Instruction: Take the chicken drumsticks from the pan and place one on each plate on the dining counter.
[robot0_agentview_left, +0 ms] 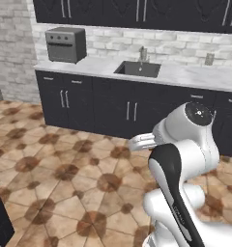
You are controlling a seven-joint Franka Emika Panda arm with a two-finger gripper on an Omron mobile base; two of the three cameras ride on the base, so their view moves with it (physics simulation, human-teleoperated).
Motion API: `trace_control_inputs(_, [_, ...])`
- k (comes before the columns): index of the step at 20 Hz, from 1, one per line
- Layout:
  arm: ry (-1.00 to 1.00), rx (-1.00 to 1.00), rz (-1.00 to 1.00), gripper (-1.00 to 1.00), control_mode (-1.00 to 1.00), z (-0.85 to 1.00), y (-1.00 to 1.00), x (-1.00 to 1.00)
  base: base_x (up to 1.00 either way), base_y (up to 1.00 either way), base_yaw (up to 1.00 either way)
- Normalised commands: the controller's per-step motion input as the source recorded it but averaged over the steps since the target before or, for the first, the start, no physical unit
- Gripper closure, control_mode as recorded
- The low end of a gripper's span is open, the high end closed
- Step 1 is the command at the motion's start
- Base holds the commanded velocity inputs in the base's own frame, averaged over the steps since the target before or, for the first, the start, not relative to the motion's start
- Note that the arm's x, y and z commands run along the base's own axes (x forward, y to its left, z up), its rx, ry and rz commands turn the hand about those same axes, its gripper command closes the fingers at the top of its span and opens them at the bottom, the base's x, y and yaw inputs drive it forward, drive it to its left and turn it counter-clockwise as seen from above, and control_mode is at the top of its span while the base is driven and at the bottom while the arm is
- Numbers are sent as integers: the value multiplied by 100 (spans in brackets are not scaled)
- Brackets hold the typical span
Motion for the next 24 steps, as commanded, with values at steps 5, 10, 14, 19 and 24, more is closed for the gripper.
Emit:
trace_control_inputs(5, [0,0,0,100,100,0,0,0,100,0,44])
trace_control_inputs(10, [0,0,0,100,100,0,0,0,100,0,46])
trace_control_inputs(14, [0,0,0,100,100,0,0,0,100,0,41])
trace_control_inputs(19, [0,0,0,100,100,0,0,0,100,0,39])
trace_control_inputs(24, [0,0,0,100,100,0,0,0,100,0,38])
